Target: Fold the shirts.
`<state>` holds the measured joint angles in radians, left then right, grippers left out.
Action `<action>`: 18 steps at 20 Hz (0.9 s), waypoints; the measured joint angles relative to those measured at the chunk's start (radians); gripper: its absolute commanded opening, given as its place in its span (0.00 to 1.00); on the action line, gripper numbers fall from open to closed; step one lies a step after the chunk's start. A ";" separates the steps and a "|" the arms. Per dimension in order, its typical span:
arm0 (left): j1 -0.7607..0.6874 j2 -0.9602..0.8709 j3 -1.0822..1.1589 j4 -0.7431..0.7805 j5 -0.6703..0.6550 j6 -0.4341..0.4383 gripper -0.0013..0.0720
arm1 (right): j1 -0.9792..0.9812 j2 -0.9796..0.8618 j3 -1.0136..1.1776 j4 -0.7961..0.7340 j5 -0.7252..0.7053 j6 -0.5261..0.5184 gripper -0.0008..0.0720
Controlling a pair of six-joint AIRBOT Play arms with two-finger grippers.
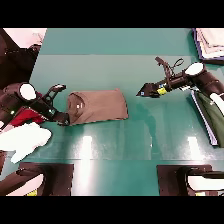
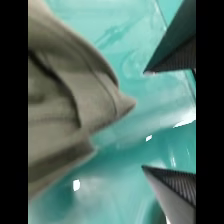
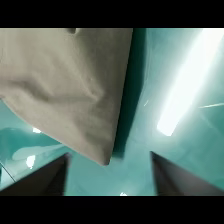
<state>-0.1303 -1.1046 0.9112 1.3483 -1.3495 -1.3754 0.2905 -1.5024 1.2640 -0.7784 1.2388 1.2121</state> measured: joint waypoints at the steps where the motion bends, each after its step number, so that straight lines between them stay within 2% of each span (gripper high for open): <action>1: 0.000 0.003 0.024 0.008 -0.005 -0.010 0.85 | 0.000 -0.001 0.000 0.000 0.004 0.000 0.98; 4: 0.000 0.020 0.109 -0.018 0.011 -0.027 0.85 | 0.003 -0.030 0.000 0.002 0.006 0.000 0.98; 5: 0.000 0.025 0.134 -0.046 0.024 -0.029 0.77 | 0.009 -0.052 0.000 0.018 0.005 0.000 0.97; 7: -0.001 0.029 0.164 -0.100 0.051 -0.032 0.12 | 0.027 -0.109 0.000 0.059 -0.011 0.000 0.97; 8: 0.000 0.031 0.172 -0.121 0.063 -0.031 0.05 | 0.039 -0.140 0.000 0.084 -0.025 -0.004 0.97; 12: -0.001 0.034 0.190 -0.179 0.098 -0.010 0.05 | 0.111 -0.264 0.001 0.242 -0.071 -0.047 0.96; 14: 0.000 0.035 0.193 -0.191 0.108 -0.005 0.05 | 0.156 -0.304 0.005 0.321 -0.104 -0.069 0.92; 15: 0.000 0.035 0.194 -0.196 0.115 -0.003 0.05 | 0.179 -0.319 0.014 0.341 -0.127 -0.076 0.83; 17: 0.000 0.035 0.195 -0.201 0.127 0.000 0.05 | 0.220 -0.339 0.041 0.352 -0.178 -0.087 0.57; 18: 0.000 0.035 0.196 -0.202 0.130 0.001 0.05 | 0.238 -0.345 0.058 0.348 -0.204 -0.090 0.26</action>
<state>-0.1307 -1.0698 1.1072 1.1461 -1.2190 -1.3746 0.5289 -1.8473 1.3216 -0.4301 1.0344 1.1217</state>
